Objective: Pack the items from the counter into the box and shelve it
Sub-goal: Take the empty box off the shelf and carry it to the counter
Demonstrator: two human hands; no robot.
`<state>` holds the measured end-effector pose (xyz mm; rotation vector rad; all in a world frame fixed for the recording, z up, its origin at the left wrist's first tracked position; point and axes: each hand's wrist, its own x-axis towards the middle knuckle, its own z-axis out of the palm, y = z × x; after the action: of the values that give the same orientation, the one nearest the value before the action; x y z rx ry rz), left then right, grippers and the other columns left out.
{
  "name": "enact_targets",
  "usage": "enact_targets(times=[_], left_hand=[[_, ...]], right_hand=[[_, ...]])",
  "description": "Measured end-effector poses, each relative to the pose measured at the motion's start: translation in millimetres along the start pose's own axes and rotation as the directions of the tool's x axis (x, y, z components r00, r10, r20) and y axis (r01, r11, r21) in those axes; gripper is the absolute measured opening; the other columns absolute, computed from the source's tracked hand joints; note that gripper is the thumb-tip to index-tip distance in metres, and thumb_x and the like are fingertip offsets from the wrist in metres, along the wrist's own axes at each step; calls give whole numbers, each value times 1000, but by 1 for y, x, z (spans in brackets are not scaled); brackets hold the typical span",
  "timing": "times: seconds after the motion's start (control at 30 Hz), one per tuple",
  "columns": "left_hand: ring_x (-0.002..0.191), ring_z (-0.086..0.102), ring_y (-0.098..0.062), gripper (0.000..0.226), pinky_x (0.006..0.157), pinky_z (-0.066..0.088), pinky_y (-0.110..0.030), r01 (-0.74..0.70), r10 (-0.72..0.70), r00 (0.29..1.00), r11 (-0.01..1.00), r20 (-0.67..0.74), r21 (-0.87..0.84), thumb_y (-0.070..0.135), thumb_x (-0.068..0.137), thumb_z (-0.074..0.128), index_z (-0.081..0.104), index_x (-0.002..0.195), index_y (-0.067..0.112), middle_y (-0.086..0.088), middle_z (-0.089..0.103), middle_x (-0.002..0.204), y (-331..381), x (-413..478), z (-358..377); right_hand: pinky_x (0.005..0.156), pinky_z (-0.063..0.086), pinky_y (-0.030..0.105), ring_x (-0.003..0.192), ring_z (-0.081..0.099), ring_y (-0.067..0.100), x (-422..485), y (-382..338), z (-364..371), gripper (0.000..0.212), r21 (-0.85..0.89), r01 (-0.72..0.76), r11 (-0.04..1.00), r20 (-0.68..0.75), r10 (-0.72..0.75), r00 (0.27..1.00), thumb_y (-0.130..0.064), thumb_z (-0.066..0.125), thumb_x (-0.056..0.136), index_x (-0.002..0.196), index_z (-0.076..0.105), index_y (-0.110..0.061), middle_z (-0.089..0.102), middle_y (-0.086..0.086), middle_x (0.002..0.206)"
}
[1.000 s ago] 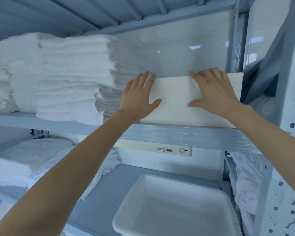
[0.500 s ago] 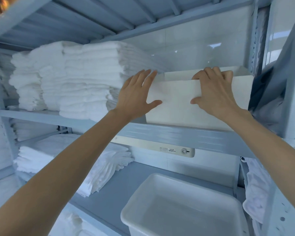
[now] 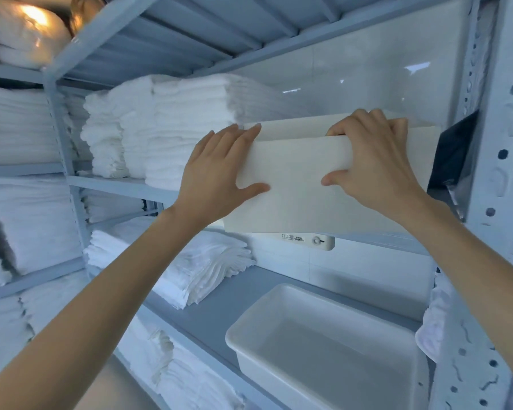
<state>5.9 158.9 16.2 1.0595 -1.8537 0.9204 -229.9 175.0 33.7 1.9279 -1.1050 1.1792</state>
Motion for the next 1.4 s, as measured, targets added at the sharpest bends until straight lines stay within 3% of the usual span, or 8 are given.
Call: enact_targets(times=[0.17, 0.33, 0.53, 0.73, 0.93, 1.03, 1.17, 1.4], left_hand=[[92, 58, -32, 64, 93, 40, -42, 79, -82, 996, 993, 29, 82, 45, 64, 79, 58, 111, 6, -10, 65, 97, 4, -43, -45], [89, 60, -29, 59, 77, 43, -35, 90, -111, 988, 980, 107, 179, 37, 63, 81, 58, 110, 9, -7, 65, 99, 2, -89, -91], [70, 63, -28, 52, 64, 37, -27, 181, -225, 967, 936, 120, 303, 28, 52, 88, 61, 92, 8, -6, 67, 80, -8, -165, -153], [63, 59, -25, 49, 61, 37, -29, 310, -390, 906, 875, 163, 371, 21, 46, 90, 59, 82, 11, 0, 63, 72, -21, -260, -213], [55, 52, -23, 50, 56, 31, -29, 384, -510, 839, 803, 190, 456, 17, 42, 91, 55, 76, 12, 2, 58, 65, -33, -350, -269], [56, 55, -23, 50, 56, 32, -28, 387, -550, 809, 764, 208, 516, 20, 43, 92, 55, 75, 12, 2, 60, 66, -39, -392, -302], [57, 56, -23, 48, 57, 35, -31, 372, -593, 767, 722, 245, 584, 19, 44, 92, 54, 74, 13, 3, 59, 66, -44, -442, -345], [58, 52, -21, 45, 60, 26, -30, 238, -577, 686, 754, 444, 612, 6, 40, 87, 51, 66, 13, 4, 54, 60, -49, -501, -403]], right_hand=[[78, 20, 32, 95, 42, 22, -20, -41, -3, 62, 57, 94, 994, -16, -93, 996, -22, 89, 48, 101, 60, -10, 57, 5, 98], [76, 21, 33, 90, 36, 18, -42, -92, 4, 60, 141, 177, 974, -42, -172, 984, -20, 90, 46, 98, 61, -8, 59, 9, 94], [74, 22, 33, 87, 39, 18, -82, -168, 20, 56, 292, 217, 932, -64, -208, 976, -21, 90, 46, 93, 62, -8, 60, 7, 89], [71, 26, 36, 79, 60, 31, -129, -257, 31, 53, 452, 254, 855, 27, -298, 954, -23, 90, 47, 89, 63, -8, 63, 8, 86], [62, 51, 38, 75, 64, 30, -168, -330, 36, 41, 564, 288, 774, 190, -461, 867, -14, 87, 53, 88, 66, -5, 67, 8, 82], [77, 44, 36, 90, 60, 24, -182, -352, 43, 37, 645, 216, 733, 329, -522, 787, -31, 79, 70, 97, 66, -9, 67, 3, 93], [82, 34, 15, 97, 50, 9, -190, -386, 44, 43, 804, 82, 589, 359, -590, 723, -49, 51, 83, 104, 65, -15, 63, -4, 101], [90, 43, 38, 118, 48, 30, -183, -481, 77, 53, 710, 299, 637, 289, -652, 701, -36, 57, 90, 134, 44, -10, 40, 9, 139]])
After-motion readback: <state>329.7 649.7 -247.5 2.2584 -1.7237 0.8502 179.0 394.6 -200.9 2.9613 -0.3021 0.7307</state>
